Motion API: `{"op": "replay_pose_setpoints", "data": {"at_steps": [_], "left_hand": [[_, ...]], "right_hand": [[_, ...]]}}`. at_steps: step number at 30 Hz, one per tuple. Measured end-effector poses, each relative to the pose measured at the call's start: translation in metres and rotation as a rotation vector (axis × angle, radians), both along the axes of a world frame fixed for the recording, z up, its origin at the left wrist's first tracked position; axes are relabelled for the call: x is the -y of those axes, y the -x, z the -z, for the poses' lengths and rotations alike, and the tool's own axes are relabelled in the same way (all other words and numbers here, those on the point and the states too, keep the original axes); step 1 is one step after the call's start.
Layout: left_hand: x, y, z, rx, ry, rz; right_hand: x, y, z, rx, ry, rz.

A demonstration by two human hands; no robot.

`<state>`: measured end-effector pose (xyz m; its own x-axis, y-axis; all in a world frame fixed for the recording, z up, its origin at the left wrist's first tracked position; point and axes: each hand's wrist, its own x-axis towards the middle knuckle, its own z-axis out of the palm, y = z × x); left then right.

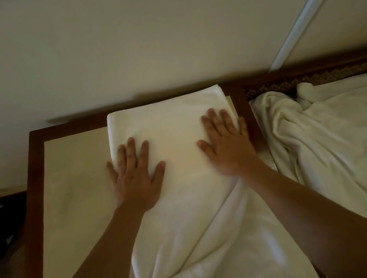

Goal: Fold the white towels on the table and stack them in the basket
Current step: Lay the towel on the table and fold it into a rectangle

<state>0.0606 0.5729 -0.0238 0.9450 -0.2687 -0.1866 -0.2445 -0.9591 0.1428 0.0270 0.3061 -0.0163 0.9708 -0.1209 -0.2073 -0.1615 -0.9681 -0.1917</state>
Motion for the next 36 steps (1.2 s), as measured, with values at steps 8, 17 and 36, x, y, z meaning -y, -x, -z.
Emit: {"op": "replay_pose_setpoints", "data": {"at_steps": [8,17,36], "left_hand": [[-0.009,-0.004,-0.001,-0.034,-0.004,-0.025],[0.007,-0.056,-0.006,0.007,0.036,-0.042],[-0.035,-0.030,-0.029,-0.074,0.442,-0.105]], "right_hand": [[0.021,-0.009,-0.008,-0.188,-0.021,0.406],[0.012,-0.060,-0.006,-0.017,0.060,-0.053],[-0.006,-0.023,-0.036,-0.019,-0.178,0.321]]}}
